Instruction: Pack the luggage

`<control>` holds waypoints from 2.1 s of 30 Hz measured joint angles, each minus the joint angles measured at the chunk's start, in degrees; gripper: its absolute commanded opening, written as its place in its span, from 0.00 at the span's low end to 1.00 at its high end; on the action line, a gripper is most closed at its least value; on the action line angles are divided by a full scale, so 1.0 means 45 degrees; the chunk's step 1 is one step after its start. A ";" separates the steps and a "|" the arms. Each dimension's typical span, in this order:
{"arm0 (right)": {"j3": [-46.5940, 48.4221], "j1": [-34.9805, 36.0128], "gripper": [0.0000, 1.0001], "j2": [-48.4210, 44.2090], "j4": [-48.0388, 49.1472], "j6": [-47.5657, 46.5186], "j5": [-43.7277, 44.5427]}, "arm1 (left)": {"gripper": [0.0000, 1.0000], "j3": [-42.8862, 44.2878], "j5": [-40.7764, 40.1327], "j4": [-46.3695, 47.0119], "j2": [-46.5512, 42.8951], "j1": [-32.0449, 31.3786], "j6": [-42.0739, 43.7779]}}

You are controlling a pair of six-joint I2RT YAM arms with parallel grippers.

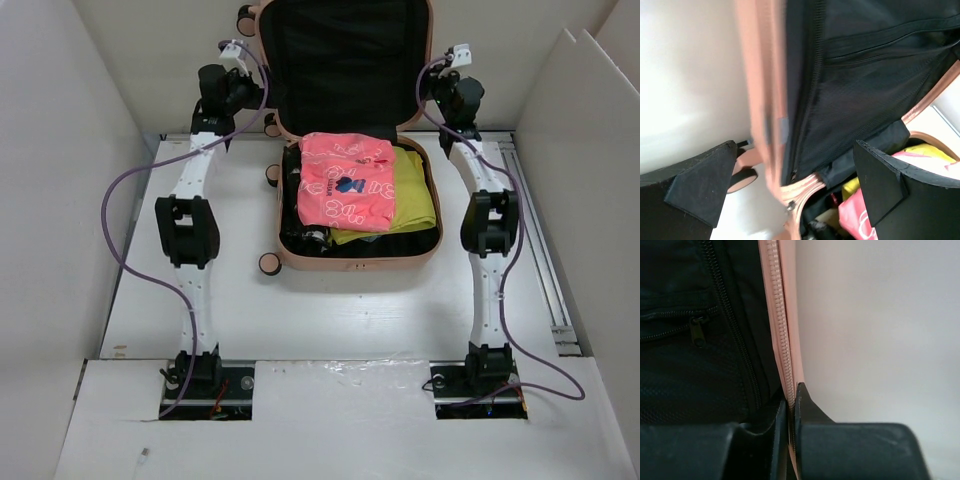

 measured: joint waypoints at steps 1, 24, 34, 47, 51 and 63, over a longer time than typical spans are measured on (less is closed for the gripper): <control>-0.0233 -0.0019 0.00 -0.0044 0.0277 -0.0010 -0.0029 | 0.99 0.0000 0.0160 -0.0029 0.0000 0.0121 -0.0034; -0.8820 -0.0180 0.00 -0.5348 0.4750 -0.0617 -0.1258 | 0.99 -0.4857 0.2924 -0.3245 -0.6951 0.2739 0.1583; -1.4207 -0.0389 0.00 -0.9296 0.5785 -0.0986 -0.1253 | 0.99 -0.9020 0.2773 -0.4289 -1.0030 0.4114 0.2074; -2.0380 -0.0452 0.33 -1.5674 0.4061 -0.2788 -0.1710 | 0.99 -1.0316 0.1389 -0.4765 -1.3576 0.4119 0.2229; -2.2416 -0.0155 0.93 -1.8661 0.2239 -0.2730 -0.2628 | 0.99 -1.0355 0.1141 -0.4770 -1.3668 0.4119 0.2079; -2.2454 0.0204 0.94 -2.7919 -0.8922 0.2025 0.4177 | 0.99 -1.0161 0.0903 -0.4770 -1.2643 0.4119 0.2191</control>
